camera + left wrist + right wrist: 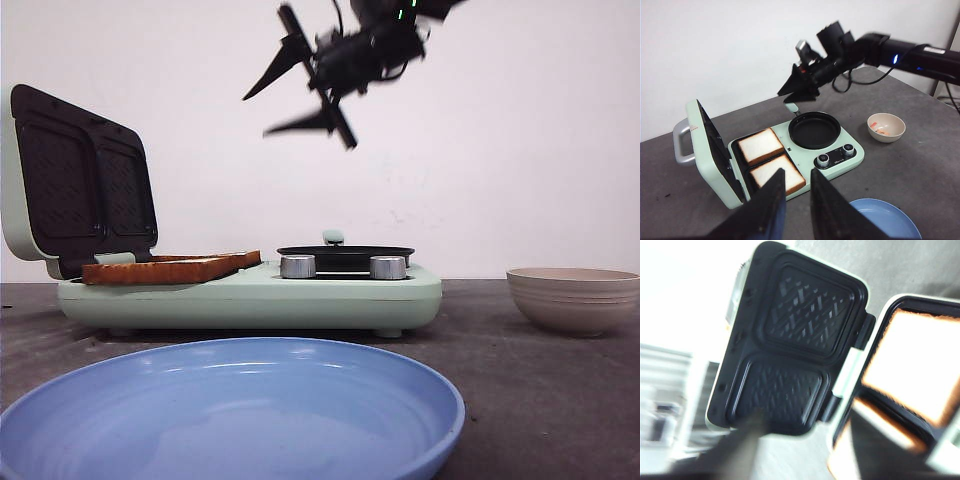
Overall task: Make breakfast with bread and shrimp
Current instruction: 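Release the bread and withdraw the right gripper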
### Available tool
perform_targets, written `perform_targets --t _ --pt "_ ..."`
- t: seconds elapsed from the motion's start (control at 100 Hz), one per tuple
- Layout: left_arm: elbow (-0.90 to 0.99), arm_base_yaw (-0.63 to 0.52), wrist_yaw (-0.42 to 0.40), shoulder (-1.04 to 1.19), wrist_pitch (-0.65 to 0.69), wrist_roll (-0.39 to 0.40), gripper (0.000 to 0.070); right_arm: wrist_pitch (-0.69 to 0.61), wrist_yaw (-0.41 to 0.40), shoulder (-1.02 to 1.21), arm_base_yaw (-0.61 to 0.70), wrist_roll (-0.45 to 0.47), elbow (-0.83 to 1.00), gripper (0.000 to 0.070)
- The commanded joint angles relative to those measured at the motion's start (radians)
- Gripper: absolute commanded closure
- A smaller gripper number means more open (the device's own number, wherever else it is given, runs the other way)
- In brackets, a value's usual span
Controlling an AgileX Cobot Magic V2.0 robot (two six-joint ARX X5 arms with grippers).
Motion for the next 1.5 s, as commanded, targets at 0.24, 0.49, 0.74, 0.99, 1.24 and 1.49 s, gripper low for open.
perform_targets --t 0.24,0.49,0.74,0.99,1.24,1.49 --pt "-0.016 -0.007 -0.078 0.003 0.048 0.012 0.0689 -0.283 0.497 -0.169 0.087 -0.488 0.155 0.0696" --pt "-0.113 -0.007 -0.087 -0.008 0.108 0.008 0.0689 -0.091 0.649 -0.293 0.186 -0.601 0.155 0.0696" --pt "-0.263 -0.007 -0.091 -0.048 0.243 0.005 0.0689 -0.072 0.674 -0.364 0.238 -0.705 0.155 0.0697" --pt "-0.416 -0.007 -0.093 -0.105 0.341 0.005 0.0689 -0.153 0.77 -0.473 0.238 -0.741 0.155 0.0697" --pt "-0.441 -0.007 -0.093 -0.107 0.385 0.011 0.0689 -0.433 0.842 -0.606 0.229 -0.756 0.155 0.0697" --pt "-0.441 -0.007 -0.093 -0.108 0.441 0.036 0.0689 -0.548 0.851 -0.785 0.256 -0.756 0.155 0.0697"
